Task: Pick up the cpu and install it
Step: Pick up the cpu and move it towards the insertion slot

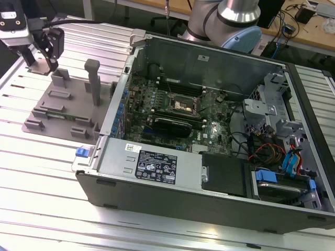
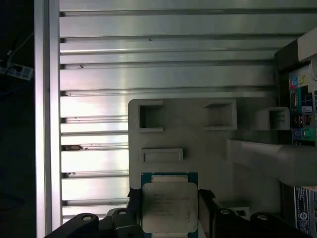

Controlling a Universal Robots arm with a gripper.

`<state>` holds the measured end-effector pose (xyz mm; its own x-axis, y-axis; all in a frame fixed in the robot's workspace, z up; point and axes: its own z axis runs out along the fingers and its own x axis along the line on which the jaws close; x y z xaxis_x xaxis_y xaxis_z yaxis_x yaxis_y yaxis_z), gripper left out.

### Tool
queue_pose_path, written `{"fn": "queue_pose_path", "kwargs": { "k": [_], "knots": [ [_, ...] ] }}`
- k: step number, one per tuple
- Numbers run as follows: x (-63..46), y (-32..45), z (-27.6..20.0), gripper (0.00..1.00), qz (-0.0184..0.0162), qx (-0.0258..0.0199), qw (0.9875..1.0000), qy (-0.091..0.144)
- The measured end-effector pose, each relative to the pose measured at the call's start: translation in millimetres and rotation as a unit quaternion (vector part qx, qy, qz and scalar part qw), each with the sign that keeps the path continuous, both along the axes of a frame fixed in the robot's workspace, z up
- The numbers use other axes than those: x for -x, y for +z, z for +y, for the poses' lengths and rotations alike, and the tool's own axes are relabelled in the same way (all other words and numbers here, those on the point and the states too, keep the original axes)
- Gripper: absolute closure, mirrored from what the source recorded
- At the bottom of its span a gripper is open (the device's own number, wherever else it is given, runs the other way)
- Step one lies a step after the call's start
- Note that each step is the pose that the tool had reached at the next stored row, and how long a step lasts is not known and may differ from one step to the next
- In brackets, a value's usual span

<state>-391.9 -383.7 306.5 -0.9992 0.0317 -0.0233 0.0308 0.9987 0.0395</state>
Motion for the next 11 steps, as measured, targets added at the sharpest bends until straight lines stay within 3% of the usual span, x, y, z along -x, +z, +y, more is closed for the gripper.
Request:
{"fn": "queue_pose_path", "kwargs": {
  "k": [11],
  "knots": [
    [0.0,47.2,0.4,0.45,0.0,0.0,1.0,0.0]
  ]
}}
